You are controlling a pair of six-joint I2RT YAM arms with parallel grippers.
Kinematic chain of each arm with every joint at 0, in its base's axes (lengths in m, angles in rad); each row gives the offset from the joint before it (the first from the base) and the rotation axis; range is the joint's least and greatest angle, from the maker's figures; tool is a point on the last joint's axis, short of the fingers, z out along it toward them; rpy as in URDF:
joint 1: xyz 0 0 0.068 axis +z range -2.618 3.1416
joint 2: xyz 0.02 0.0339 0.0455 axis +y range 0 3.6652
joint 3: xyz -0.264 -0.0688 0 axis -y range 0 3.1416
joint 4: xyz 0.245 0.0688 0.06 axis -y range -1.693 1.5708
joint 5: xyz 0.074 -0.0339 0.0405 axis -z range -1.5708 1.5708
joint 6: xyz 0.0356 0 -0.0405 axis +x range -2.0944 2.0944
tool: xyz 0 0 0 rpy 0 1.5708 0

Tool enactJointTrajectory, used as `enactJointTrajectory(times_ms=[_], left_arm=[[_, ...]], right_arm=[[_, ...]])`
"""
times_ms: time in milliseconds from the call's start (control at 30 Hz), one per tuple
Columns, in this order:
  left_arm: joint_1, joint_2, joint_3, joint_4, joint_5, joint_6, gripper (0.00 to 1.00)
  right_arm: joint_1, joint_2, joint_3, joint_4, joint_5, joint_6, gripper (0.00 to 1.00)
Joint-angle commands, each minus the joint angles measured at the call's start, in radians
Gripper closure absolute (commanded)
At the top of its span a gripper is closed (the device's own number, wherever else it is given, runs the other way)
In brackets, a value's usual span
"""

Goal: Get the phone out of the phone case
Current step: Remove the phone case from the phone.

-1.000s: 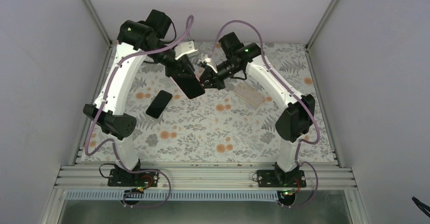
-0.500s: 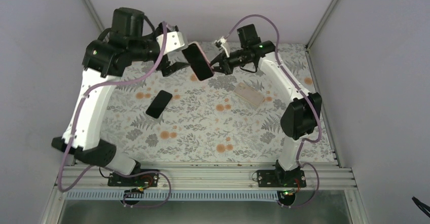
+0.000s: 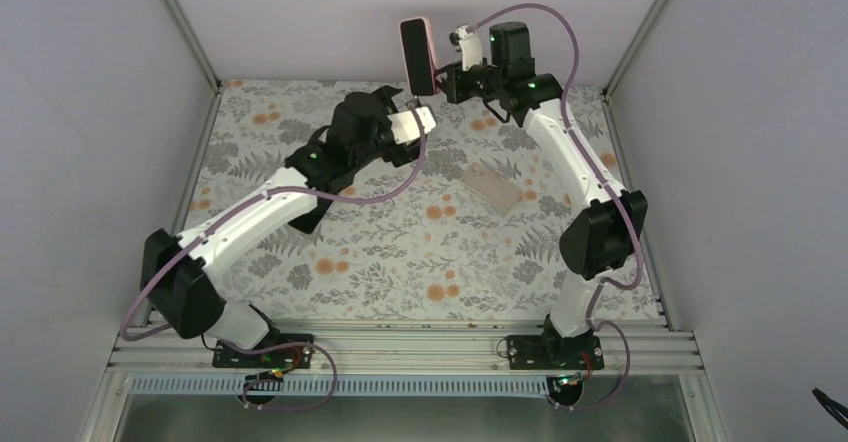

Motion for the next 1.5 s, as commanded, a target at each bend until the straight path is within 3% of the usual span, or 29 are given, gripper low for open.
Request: enactJointTrajectory(times_ms=[0, 233, 633, 1167, 1467], left_arm=[[-0.003, 0.053, 0.073, 0.262, -0.074, -0.12, 0.0], [0.004, 0.144, 0.128, 0.341, -0.052, -0.217, 0.0], [0.032, 0.24, 0.223, 0.287, -0.082, -0.272, 0.03], [0.099, 0.207, 0.264, 0.204, 0.141, -0.413, 0.04], [0.102, 0.223, 0.273, 0.211, 0.105, -0.414, 0.06]], right_arm=[[0.022, -0.081, 0.059, 0.124, 0.101, 0.06, 0.97], [0.028, -0.099, 0.047, 0.126, 0.109, 0.079, 0.97], [0.028, -0.134, 0.023, 0.137, 0.081, 0.083, 0.97], [0.028, -0.131, 0.006, 0.139, 0.067, 0.062, 0.97], [0.03, -0.131, 0.012, 0.138, 0.053, 0.059, 0.97]])
